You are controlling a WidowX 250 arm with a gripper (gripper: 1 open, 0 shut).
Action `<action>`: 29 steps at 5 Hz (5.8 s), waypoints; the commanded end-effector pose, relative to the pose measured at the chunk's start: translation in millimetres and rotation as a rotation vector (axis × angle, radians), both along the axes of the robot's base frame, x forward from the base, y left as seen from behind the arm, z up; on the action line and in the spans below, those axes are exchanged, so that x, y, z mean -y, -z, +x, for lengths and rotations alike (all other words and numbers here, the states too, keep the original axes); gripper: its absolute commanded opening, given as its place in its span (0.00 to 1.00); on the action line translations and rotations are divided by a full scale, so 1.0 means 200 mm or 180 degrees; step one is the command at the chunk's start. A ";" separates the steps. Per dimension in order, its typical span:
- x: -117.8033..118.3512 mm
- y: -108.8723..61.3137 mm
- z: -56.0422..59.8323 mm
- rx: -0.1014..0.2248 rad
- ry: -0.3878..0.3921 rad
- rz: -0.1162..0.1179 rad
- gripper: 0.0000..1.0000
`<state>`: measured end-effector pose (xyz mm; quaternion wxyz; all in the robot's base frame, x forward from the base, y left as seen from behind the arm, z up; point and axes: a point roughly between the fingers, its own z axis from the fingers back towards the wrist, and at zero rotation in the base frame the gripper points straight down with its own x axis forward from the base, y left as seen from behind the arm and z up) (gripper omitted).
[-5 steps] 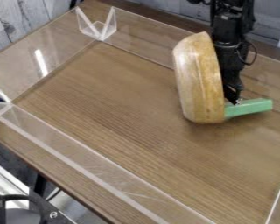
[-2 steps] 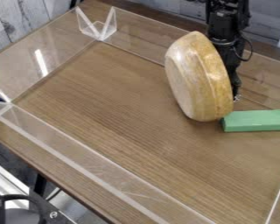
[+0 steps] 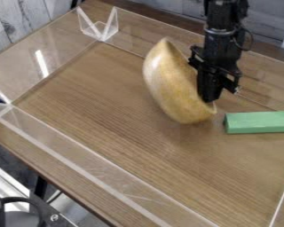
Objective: Remove the green block from inside the brown bowl and put it on the table
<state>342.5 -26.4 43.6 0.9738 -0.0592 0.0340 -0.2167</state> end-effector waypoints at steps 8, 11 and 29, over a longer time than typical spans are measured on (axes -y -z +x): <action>-0.06 0.07 0.13 0.0519 -0.0130 -0.0177 0.00; -0.11 0.12 0.08 0.0525 -0.0199 -0.0195 1.00; 0.20 0.12 -0.05 -0.0553 0.0207 -0.0577 1.00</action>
